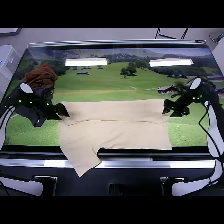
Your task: Fold the clothes and pants, and hang the long-sleeved shirts on hangers.
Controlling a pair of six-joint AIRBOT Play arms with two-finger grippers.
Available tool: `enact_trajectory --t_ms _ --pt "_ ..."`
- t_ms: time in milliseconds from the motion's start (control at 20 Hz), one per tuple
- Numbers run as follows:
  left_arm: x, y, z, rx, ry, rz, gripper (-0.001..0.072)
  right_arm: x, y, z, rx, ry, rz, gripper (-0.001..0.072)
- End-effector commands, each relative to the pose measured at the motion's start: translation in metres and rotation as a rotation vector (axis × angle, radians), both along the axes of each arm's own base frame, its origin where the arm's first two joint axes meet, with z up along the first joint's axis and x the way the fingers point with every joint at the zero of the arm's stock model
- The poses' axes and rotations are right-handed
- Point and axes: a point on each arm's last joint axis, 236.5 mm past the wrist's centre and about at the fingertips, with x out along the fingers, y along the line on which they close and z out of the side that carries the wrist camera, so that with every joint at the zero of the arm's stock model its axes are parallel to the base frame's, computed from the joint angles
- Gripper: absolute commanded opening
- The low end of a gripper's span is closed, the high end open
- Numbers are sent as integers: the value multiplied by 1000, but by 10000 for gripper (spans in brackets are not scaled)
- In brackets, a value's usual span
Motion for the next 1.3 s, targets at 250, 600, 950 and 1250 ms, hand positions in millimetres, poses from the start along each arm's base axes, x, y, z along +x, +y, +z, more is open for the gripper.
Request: enact_trajectory --t_ms 250,600,950,1250 --pt "-75 44 36 -4 31 19 584 -73 -53 39 55 131 -164 570" --pt "-203 -17 -37 -155 171 75 581 -119 -37 17 85 210 -142 559" --pt "-201 -56 -51 -207 137 123 471 -116 -33 18 104 202 -145 552" --pt "-206 -65 -46 -234 135 71 32 -157 -21 -11 124 327 -144 561"
